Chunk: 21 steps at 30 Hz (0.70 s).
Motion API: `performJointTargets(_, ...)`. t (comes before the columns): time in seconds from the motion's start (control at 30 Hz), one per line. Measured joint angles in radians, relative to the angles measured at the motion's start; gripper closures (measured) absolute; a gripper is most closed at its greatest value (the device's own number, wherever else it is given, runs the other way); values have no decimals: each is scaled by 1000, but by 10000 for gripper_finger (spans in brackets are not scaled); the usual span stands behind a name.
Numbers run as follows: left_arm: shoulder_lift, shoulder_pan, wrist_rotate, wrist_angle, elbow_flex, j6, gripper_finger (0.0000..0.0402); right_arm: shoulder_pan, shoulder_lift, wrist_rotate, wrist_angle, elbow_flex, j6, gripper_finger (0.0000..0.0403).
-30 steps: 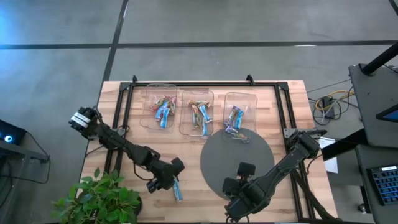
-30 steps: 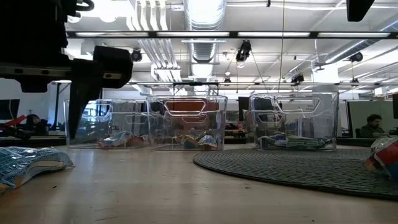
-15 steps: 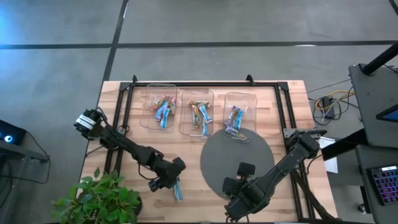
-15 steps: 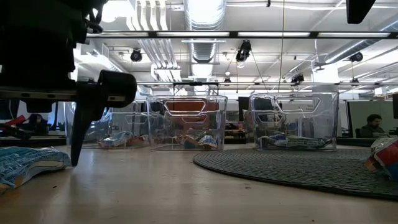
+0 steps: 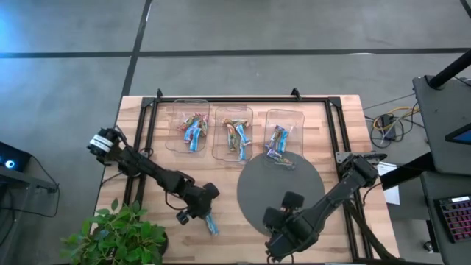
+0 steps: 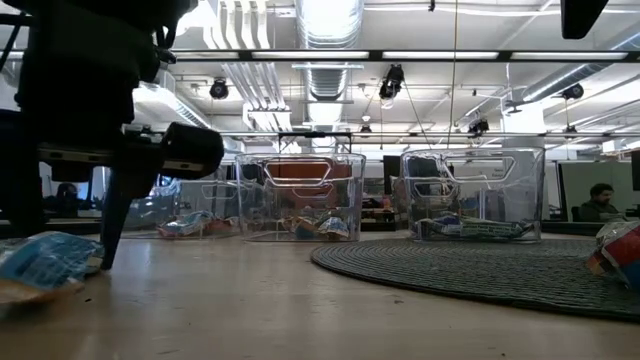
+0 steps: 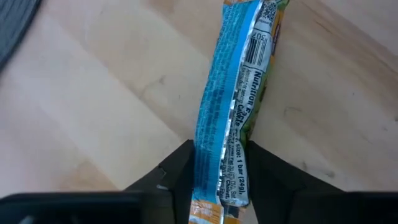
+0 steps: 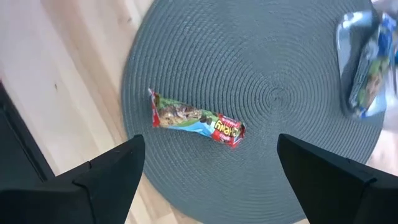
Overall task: Pick and place Granola Bars by type
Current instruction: Put the orange snack bar into the middle transparent bin
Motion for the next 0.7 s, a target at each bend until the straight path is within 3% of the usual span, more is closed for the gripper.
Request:
performJointTargets(0.17,-16,47,70,-124,21,-133,301,-20,-4,-3,-6,0,123,51)
performJointTargets(0.33,-52,131,186,-199,24,-228,303,-25,-23,70,-22,0,184,53)
performJointTargets(0.57,-103,304,648,-187,22,-472,304,-28,-60,78,-74,0,301,71)
performJointTargets(0.7,-129,410,843,-26,19,-650,304,-29,-103,104,-86,-15,408,76)
